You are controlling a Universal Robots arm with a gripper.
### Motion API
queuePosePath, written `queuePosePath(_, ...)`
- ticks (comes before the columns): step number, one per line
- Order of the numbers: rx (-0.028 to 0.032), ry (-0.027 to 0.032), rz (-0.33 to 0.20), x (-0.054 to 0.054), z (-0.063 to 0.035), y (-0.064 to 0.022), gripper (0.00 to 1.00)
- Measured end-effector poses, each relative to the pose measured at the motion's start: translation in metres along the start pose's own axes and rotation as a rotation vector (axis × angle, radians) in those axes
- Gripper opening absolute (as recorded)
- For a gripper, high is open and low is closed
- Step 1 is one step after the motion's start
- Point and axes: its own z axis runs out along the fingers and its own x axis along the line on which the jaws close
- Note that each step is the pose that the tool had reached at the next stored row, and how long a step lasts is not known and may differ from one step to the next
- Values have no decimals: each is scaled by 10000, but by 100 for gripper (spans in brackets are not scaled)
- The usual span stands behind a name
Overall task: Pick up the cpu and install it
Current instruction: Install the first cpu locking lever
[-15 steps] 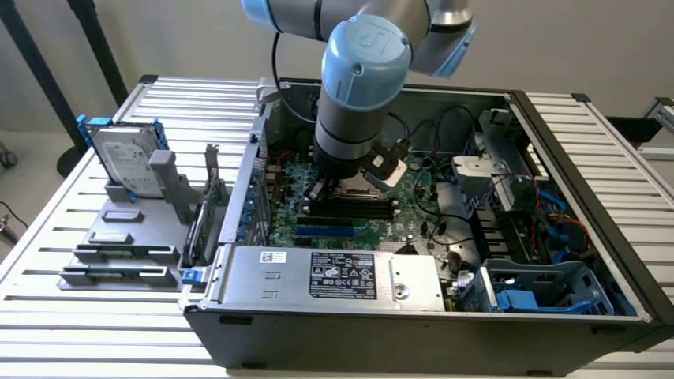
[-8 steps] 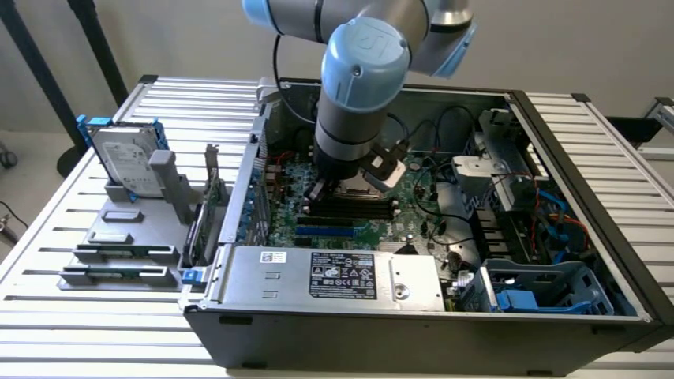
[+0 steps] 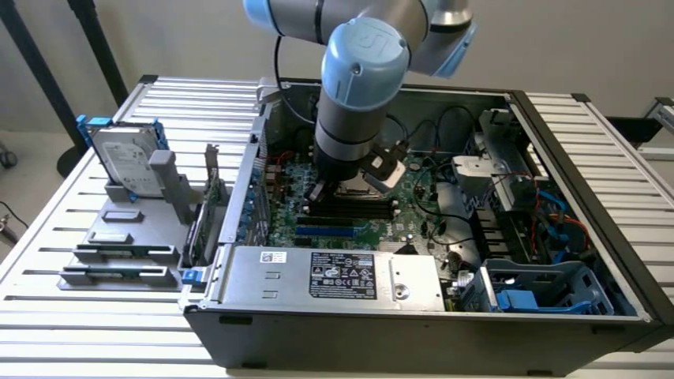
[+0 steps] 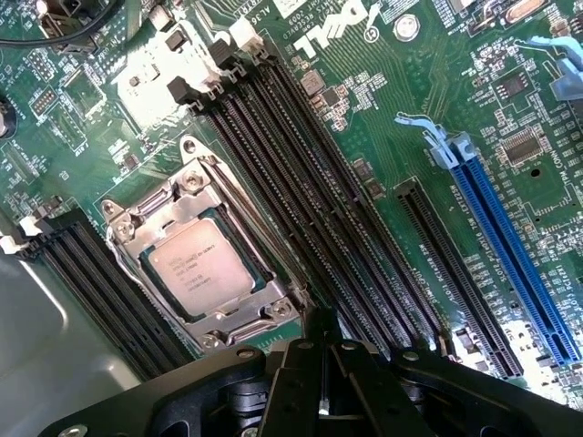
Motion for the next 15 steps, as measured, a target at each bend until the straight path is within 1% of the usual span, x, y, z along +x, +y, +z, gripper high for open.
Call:
queuePosePath(3,-8,-25,4,16,-70,-18,11)
queuePosePath(5,-6,-28,5,33,-131,-34,11)
queuePosePath(7,-4,-29,5,58,-170,-56,11)
queuePosePath(10,1,-58,-29,128,-186,-111,11)
queuePosePath(13,-3,-109,-102,204,-189,-168,11)
queuePosePath(15,-9,-152,-154,251,-194,-204,11)
